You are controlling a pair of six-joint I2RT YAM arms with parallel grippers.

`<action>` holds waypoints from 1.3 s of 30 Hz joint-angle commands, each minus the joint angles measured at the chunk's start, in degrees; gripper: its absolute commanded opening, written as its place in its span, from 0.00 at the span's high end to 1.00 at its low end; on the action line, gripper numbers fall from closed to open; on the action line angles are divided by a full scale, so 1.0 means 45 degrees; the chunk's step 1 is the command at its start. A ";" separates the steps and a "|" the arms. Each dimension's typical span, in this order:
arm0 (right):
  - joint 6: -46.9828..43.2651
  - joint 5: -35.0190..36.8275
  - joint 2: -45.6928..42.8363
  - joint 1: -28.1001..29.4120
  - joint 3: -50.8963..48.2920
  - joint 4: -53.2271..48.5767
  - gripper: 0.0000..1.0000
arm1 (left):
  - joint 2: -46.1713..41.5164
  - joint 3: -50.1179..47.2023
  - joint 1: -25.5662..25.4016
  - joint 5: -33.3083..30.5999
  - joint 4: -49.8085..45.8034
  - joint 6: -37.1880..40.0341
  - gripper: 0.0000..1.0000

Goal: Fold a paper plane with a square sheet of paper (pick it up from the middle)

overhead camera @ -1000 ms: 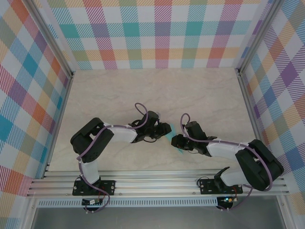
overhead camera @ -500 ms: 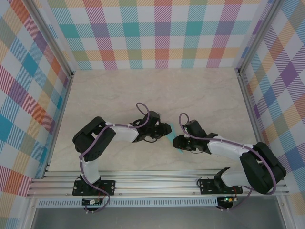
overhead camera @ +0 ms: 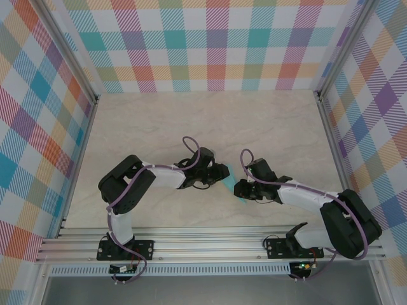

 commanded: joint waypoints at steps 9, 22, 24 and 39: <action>0.0010 -0.0630 0.0879 -0.0376 0.0099 0.0071 0.88 | 0.0004 0.0568 -0.0078 0.0190 -0.0597 0.0532 0.62; 0.0827 -0.2953 0.0766 -0.1207 -0.0312 0.1579 0.94 | -0.1956 0.0041 -0.0106 0.0329 -0.0934 0.0962 0.52; 0.1061 -0.3122 0.0918 -0.1210 -0.0348 0.1919 0.94 | -0.2111 -0.0114 -0.0191 0.0295 -0.0861 0.0906 0.52; 0.1805 -0.3367 0.1951 -0.1205 -0.0352 0.3001 0.94 | -0.0280 0.0495 -0.0540 0.0684 0.0121 0.0711 0.52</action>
